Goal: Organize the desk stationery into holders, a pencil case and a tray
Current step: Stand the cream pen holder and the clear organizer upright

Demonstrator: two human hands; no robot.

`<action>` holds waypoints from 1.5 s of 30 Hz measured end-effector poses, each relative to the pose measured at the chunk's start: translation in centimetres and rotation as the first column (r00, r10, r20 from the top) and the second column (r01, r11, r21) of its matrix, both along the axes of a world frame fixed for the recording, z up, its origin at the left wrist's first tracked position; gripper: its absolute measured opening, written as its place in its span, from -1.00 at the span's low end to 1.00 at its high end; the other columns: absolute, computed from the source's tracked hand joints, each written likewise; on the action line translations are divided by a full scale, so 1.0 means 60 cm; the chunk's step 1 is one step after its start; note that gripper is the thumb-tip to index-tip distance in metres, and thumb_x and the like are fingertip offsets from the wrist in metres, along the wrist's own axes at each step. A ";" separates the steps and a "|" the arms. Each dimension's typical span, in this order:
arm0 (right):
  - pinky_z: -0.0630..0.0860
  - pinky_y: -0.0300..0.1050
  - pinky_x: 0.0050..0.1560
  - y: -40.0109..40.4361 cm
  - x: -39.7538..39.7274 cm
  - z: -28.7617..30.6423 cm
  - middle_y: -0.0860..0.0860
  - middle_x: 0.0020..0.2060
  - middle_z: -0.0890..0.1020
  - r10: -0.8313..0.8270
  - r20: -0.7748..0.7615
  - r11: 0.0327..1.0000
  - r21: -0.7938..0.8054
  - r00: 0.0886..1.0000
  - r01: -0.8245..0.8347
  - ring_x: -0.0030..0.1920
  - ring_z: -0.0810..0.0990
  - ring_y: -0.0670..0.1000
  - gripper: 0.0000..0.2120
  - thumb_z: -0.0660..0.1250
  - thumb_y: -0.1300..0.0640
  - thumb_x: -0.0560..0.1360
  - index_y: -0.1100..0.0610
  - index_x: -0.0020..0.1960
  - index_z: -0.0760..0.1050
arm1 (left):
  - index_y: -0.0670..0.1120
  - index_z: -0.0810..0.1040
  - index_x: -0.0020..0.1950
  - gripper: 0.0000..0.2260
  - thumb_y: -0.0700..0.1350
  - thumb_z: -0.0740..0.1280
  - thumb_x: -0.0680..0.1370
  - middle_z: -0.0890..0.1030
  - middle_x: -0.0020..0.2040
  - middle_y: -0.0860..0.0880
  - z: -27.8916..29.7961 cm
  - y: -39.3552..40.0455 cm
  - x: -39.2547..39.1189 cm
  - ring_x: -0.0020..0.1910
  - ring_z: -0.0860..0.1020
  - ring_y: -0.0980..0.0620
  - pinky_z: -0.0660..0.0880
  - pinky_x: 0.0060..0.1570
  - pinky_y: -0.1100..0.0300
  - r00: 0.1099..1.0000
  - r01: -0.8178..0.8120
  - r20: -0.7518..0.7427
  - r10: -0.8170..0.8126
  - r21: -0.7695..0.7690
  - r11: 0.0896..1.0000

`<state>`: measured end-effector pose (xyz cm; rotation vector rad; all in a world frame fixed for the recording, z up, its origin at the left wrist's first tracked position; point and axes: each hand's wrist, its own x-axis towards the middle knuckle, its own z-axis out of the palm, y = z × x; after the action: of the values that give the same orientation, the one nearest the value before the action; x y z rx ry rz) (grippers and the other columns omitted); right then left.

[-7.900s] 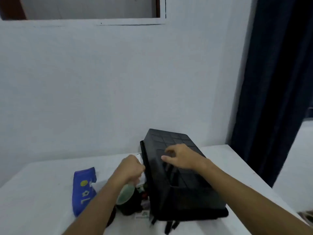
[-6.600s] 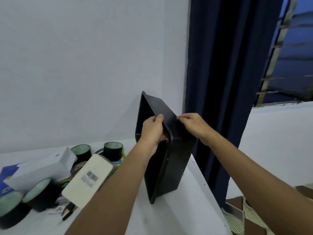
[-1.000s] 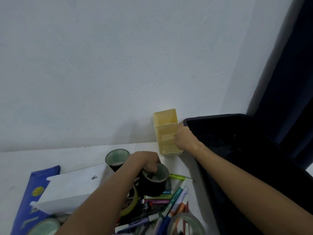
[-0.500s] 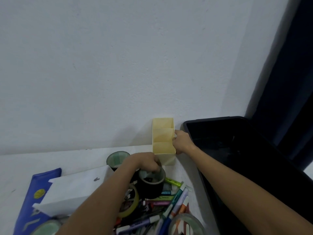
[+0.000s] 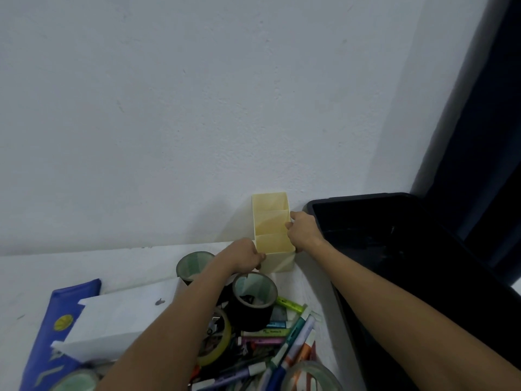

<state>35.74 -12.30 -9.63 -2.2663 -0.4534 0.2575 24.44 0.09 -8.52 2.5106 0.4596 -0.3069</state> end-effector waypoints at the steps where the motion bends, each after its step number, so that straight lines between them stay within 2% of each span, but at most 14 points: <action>1: 0.61 0.16 -0.05 0.001 0.000 -0.001 0.20 -0.01 0.59 -0.007 0.000 1.000 0.004 1.000 0.007 -0.05 0.60 0.17 -0.81 0.17 0.26 0.58 0.29 0.05 0.53 | -0.25 0.66 -0.03 -0.66 -0.02 0.22 0.62 0.54 -0.28 -0.07 0.000 0.000 0.000 -0.44 0.41 0.13 0.36 -0.23 0.23 1.000 -0.002 0.000 0.002 0.009 1.000; 5: 0.59 0.05 -0.08 0.001 -0.006 0.003 0.20 -0.01 0.59 0.003 0.042 0.998 -0.061 0.999 -0.001 -0.05 0.59 0.16 -0.82 0.20 0.21 0.59 0.32 0.06 0.50 | -0.25 0.62 -0.06 -0.68 -0.03 0.23 0.61 0.51 -0.31 -0.04 0.006 -0.009 -0.002 -0.42 0.44 0.06 0.35 -0.37 0.20 1.000 0.007 -0.016 -0.006 0.068 0.998; 9: 0.46 -0.07 -0.11 0.000 -0.032 0.026 0.18 0.03 0.52 0.058 0.240 0.960 -0.279 0.969 0.012 0.04 0.54 0.17 -0.80 0.18 0.20 0.59 0.32 0.13 0.41 | -0.18 0.46 -0.32 -0.68 -0.02 0.28 0.56 0.47 -0.38 -0.07 0.032 0.000 -0.014 -0.32 0.46 -0.04 0.35 -0.31 0.19 0.999 -0.033 0.022 0.030 0.177 0.984; 13: 0.40 -0.09 0.07 0.032 -0.093 0.077 0.21 0.20 0.52 0.322 0.182 0.941 -0.170 0.929 -0.292 0.19 0.50 0.17 -0.61 0.24 0.09 0.56 0.25 0.32 0.38 | -0.21 0.64 -0.06 -0.74 -0.03 0.31 0.53 0.64 -0.10 -0.11 0.104 0.052 -0.068 -0.09 0.56 -0.06 0.43 -0.15 0.19 0.980 -0.155 0.156 0.126 0.189 0.970; 16: 0.40 -0.20 0.00 0.068 -0.173 0.119 0.07 0.07 0.62 0.588 0.142 0.808 -0.145 0.796 -0.571 0.06 0.56 0.01 -0.55 0.33 -0.10 0.50 0.13 0.28 0.48 | -0.15 0.63 0.09 -0.76 -0.08 0.29 0.51 0.62 -0.06 -0.08 0.152 0.106 -0.143 -0.11 0.57 -0.05 0.47 -0.15 0.17 0.935 -0.322 0.216 0.281 0.189 0.928; 19: 0.39 -0.20 0.06 0.107 -0.247 0.132 -0.03 0.16 0.57 0.739 0.079 0.672 -0.167 0.669 -0.722 0.13 0.54 -0.03 -0.41 0.36 -0.23 0.43 0.06 0.34 0.43 | -0.16 0.61 0.08 -0.76 -0.12 0.26 0.49 0.62 -0.06 -0.10 0.162 0.165 -0.226 -0.11 0.59 -0.12 0.53 -0.18 0.14 0.888 -0.459 0.132 0.439 0.230 0.858; 25: 0.14 0.01 0.45 0.174 -0.330 0.111 0.00 0.53 0.15 0.878 -0.027 0.404 -0.492 0.477 -0.771 0.51 0.13 0.03 -0.03 0.36 -0.36 0.35 0.07 0.55 0.03 | -0.31 0.49 0.22 -0.60 -0.02 0.16 0.60 0.52 0.24 -0.28 0.091 0.217 -0.354 0.18 0.51 -0.21 0.42 0.05 0.12 0.802 -0.560 -0.050 0.595 0.284 0.779; 29: 0.29 0.01 0.32 0.203 -0.355 0.100 0.06 0.46 0.29 0.882 -0.031 0.353 -0.620 0.471 -0.701 0.42 0.29 0.09 -0.09 0.41 -0.29 0.35 0.13 0.50 0.14 | -0.27 0.30 0.44 -0.51 0.04 0.06 0.65 0.33 0.45 -0.23 0.053 0.215 -0.384 0.39 0.36 -0.17 0.31 0.29 0.11 0.754 -0.630 -0.086 0.651 0.183 0.755; 31: 0.33 0.00 0.28 0.208 -0.361 0.096 0.07 0.42 0.34 0.873 0.011 0.386 -0.628 0.488 -0.676 0.39 0.33 0.09 -0.17 0.45 -0.21 0.36 0.13 0.46 0.20 | -0.27 0.34 0.41 -0.54 -0.02 0.13 0.61 0.40 0.39 -0.23 0.048 0.223 -0.391 0.34 0.41 -0.17 0.37 0.18 0.13 0.732 -0.669 -0.054 0.679 0.133 0.731; 34: 0.31 -0.01 0.32 0.209 -0.352 0.102 0.03 0.45 0.30 0.852 0.047 0.457 -0.550 0.521 -0.699 0.43 0.27 0.06 -0.13 0.49 -0.13 0.33 0.09 0.50 0.17 | -0.35 0.50 0.13 -0.66 -0.09 0.22 0.53 0.56 0.12 -0.32 0.057 0.242 -0.393 0.08 0.55 -0.23 0.42 -0.16 0.14 0.724 -0.689 0.051 0.688 0.052 0.722; 37: 0.29 -0.03 0.34 0.207 -0.330 0.139 -0.01 0.43 0.32 0.821 0.047 0.523 -0.460 0.568 -0.717 0.41 0.30 0.03 -0.18 0.49 -0.14 0.34 0.02 0.49 0.22 | -0.30 0.48 -0.24 -0.70 -0.05 0.28 0.49 0.47 -0.16 -0.35 0.096 0.256 -0.390 -0.20 0.50 -0.23 0.41 -0.26 0.09 0.697 -0.697 0.201 0.689 -0.036 0.716; 39: 0.36 -0.09 0.26 0.198 -0.311 0.177 -0.05 0.31 0.42 0.758 -0.015 0.617 -0.312 0.653 -0.723 0.31 0.40 0.00 -0.33 0.48 -0.14 0.36 -0.05 0.40 0.37 | -0.21 0.56 -0.18 -0.70 0.04 0.32 0.47 0.52 -0.18 -0.27 0.131 0.268 -0.384 -0.17 0.53 -0.19 0.46 -0.16 0.07 0.611 -0.660 0.333 0.718 -0.287 0.694; 42: 0.49 -0.12 0.12 0.170 -0.277 0.215 -0.10 0.11 0.60 0.676 -0.224 0.733 0.110 0.702 -0.671 0.13 0.57 -0.03 -0.67 0.41 -0.11 0.43 -0.13 0.18 0.54 | -0.04 0.55 0.02 -0.73 0.14 0.28 0.53 0.60 0.06 -0.04 0.181 0.282 -0.365 0.02 0.56 -0.07 0.48 0.08 0.06 0.498 -0.521 0.398 0.770 -0.572 0.633; 45: 0.59 -0.08 -0.05 0.143 -0.248 0.219 -0.01 0.00 0.68 0.633 -0.350 0.759 0.454 0.690 -0.467 -0.01 0.65 0.01 -0.69 0.32 -0.08 0.49 0.02 0.18 0.56 | 0.04 0.42 0.26 -0.46 0.39 0.21 0.45 0.51 0.16 -0.01 0.202 0.281 -0.348 0.13 0.51 -0.06 0.45 0.19 0.00 0.579 -0.435 0.326 0.747 -0.652 0.621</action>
<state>20.84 -3.70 3.49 -1.5874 -0.8429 0.9727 3.58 16.92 3.57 1.6319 0.8381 0.5525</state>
